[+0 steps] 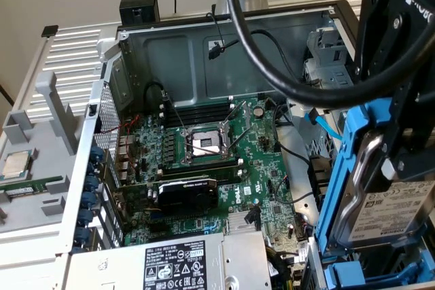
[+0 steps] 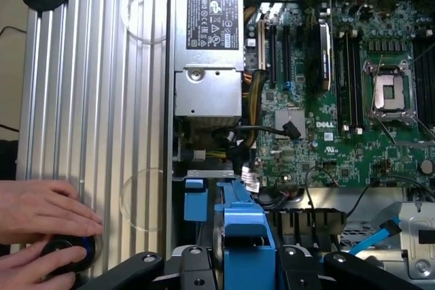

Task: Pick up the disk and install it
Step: 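Insert the disk into the insertion slot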

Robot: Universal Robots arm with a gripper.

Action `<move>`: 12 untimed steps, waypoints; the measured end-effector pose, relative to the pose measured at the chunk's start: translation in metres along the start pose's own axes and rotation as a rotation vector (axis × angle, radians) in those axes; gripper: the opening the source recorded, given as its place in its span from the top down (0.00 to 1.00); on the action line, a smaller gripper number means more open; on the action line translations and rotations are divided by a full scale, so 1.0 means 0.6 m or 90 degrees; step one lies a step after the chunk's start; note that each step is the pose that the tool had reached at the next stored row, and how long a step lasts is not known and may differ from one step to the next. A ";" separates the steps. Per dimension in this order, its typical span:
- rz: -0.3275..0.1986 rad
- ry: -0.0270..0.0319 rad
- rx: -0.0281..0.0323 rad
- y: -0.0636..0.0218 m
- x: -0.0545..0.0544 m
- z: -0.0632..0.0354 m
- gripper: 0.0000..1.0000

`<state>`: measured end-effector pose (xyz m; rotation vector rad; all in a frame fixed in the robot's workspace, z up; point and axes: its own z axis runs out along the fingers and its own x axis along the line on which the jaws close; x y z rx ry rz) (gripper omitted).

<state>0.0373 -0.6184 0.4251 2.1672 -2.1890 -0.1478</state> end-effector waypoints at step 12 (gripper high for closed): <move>0.000 -0.0014 0.0000 -0.001 0.002 0.007 0.63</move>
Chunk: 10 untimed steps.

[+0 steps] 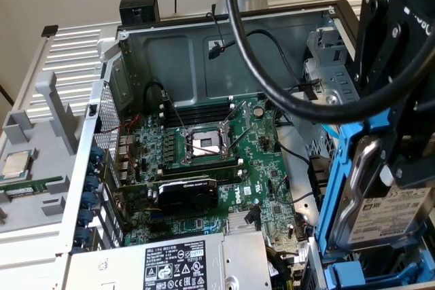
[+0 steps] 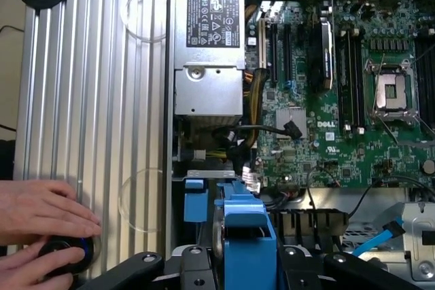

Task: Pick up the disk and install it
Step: 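Insert the disk into the insertion slot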

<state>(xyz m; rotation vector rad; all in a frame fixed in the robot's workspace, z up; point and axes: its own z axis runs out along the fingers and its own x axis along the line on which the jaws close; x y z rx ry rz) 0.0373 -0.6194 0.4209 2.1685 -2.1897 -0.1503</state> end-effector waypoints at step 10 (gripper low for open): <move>0.000 -0.0001 0.0000 0.006 -0.001 -0.024 0.63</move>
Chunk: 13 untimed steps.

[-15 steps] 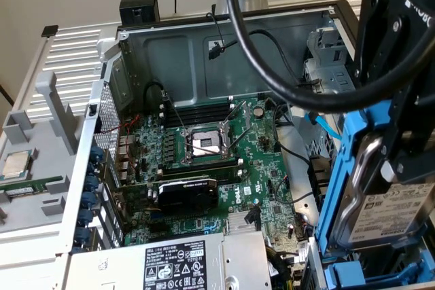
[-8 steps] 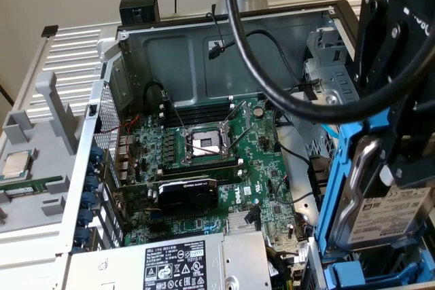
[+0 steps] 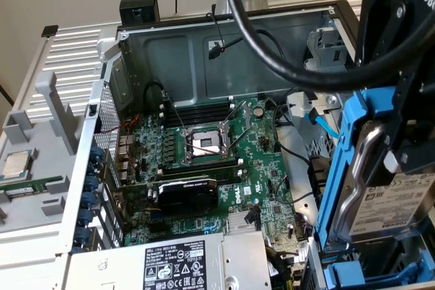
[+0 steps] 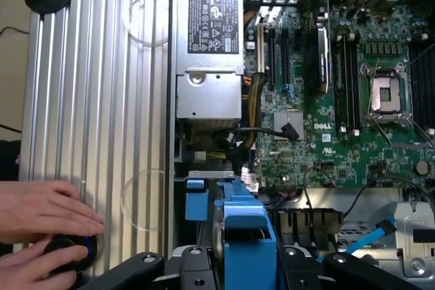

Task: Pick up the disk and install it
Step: 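Insert the disk into the insertion slot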

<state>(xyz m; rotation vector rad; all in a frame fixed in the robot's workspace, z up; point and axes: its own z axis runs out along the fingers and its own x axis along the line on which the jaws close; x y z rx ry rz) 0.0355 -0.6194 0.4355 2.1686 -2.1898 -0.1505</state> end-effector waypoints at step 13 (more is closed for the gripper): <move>0.000 -0.0008 0.0000 0.000 0.003 0.000 0.63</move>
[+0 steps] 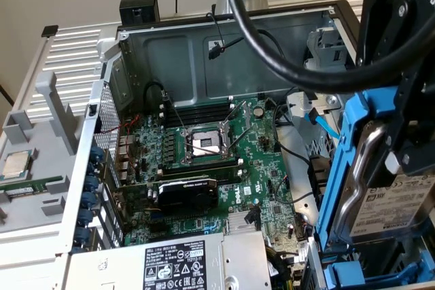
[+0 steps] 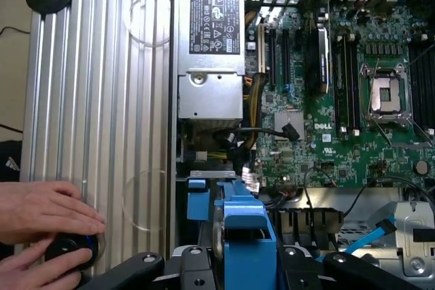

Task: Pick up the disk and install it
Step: 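Insert the disk into the insertion slot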

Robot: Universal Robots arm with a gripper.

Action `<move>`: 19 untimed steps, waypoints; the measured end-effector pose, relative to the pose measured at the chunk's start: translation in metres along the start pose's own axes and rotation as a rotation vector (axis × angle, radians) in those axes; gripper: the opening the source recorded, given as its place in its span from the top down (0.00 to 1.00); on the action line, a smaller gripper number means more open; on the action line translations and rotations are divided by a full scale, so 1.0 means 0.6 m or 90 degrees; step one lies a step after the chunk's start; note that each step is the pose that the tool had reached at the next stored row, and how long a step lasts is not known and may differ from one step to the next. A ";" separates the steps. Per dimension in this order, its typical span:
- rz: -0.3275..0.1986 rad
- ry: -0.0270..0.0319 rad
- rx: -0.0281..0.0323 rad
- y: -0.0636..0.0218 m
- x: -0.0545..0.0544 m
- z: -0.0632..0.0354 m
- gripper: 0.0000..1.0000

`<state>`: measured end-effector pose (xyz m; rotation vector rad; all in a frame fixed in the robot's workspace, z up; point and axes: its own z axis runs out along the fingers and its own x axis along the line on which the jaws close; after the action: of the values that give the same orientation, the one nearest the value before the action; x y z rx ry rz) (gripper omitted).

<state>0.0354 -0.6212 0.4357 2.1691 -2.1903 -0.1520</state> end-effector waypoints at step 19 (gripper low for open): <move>0.001 -0.0003 -0.0038 -0.003 0.001 0.009 0.63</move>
<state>0.0368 -0.6215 0.4300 2.1641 -2.1892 -0.1587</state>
